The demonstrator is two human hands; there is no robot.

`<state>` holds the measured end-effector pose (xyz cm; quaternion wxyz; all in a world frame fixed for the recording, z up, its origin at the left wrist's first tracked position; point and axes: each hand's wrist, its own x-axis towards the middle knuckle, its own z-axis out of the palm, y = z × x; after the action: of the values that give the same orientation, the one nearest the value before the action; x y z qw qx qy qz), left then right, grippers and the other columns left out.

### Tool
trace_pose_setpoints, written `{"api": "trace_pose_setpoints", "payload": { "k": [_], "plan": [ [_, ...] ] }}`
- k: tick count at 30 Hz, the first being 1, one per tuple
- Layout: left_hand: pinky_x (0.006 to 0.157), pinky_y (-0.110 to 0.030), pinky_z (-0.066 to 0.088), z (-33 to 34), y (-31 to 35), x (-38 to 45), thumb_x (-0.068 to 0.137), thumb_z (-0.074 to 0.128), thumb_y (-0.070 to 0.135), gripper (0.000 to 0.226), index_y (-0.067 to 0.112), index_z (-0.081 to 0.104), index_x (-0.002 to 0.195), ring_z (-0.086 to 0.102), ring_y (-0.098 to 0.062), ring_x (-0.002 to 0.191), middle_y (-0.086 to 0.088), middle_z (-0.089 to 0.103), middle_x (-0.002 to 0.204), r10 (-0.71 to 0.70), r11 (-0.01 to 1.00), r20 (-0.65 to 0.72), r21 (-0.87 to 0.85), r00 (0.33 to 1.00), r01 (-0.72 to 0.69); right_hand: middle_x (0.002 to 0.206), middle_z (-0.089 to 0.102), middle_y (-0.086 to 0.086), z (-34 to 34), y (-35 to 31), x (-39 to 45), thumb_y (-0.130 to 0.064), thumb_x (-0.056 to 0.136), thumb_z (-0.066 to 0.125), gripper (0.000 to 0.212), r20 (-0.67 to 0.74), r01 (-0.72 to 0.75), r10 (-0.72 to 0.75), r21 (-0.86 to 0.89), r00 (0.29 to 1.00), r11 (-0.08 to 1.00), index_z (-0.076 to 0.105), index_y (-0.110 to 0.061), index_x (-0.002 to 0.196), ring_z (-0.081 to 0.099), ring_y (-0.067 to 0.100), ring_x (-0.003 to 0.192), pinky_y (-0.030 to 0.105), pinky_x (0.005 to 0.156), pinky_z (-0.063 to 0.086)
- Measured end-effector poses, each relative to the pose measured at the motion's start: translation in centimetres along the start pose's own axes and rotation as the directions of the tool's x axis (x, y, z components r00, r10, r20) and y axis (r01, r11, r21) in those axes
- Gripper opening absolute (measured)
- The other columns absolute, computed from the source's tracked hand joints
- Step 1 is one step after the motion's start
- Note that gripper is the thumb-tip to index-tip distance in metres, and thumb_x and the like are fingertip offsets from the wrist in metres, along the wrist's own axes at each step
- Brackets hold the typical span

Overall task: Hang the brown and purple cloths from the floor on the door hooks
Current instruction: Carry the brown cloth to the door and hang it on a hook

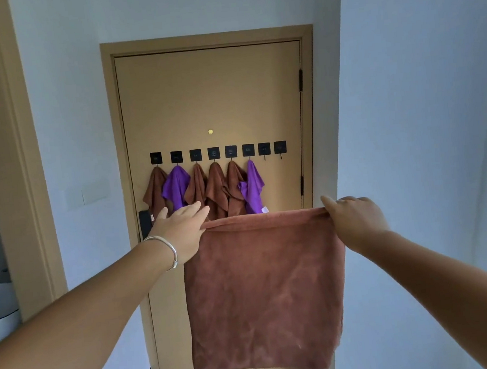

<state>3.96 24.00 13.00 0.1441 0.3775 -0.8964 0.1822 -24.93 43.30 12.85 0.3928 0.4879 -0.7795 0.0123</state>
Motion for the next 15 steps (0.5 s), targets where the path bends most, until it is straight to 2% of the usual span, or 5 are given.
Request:
{"api": "trace_pose_setpoints", "payload": {
  "k": [6,12,15],
  "plan": [
    [0.119,-0.051,0.011,1.6,0.6,9.3,0.105,0.024,0.030,0.050,0.025,0.013,0.154,0.012,-0.014,0.147,0.004,0.010,0.161,-0.046,0.998,0.003,0.030,0.999,0.046,0.082,0.060,-0.003,6.1,2.5,7.7,-0.005,0.085,0.040,0.024,-0.124,0.008,0.007,0.120,0.992,0.993,0.044,-0.021,0.101,0.057,0.021,0.083,0.031,0.075,0.046],
    [0.119,-0.049,0.010,4.7,1.4,17.2,0.105,0.025,0.031,0.050,0.027,0.013,0.154,0.013,-0.014,0.147,0.004,0.012,0.161,-0.068,0.997,-0.006,0.025,0.998,0.068,0.090,0.064,0.000,12.2,4.2,13.9,-0.007,0.090,0.041,0.024,-0.156,0.018,0.009,0.171,0.988,0.985,0.046,-0.020,0.109,0.056,0.022,0.086,0.032,0.078,0.042],
    [0.118,-0.048,0.014,6.8,1.3,20.2,0.105,0.026,0.030,0.052,0.028,0.010,0.154,0.019,-0.016,0.145,0.004,0.016,0.160,-0.054,0.998,-0.003,0.030,0.999,0.054,0.090,0.063,0.000,15.0,4.3,15.6,-0.006,0.088,0.044,0.024,-0.147,0.033,-0.006,0.177,0.989,0.984,0.047,-0.020,0.107,0.054,0.022,0.085,0.031,0.072,0.037]
  ]
}}
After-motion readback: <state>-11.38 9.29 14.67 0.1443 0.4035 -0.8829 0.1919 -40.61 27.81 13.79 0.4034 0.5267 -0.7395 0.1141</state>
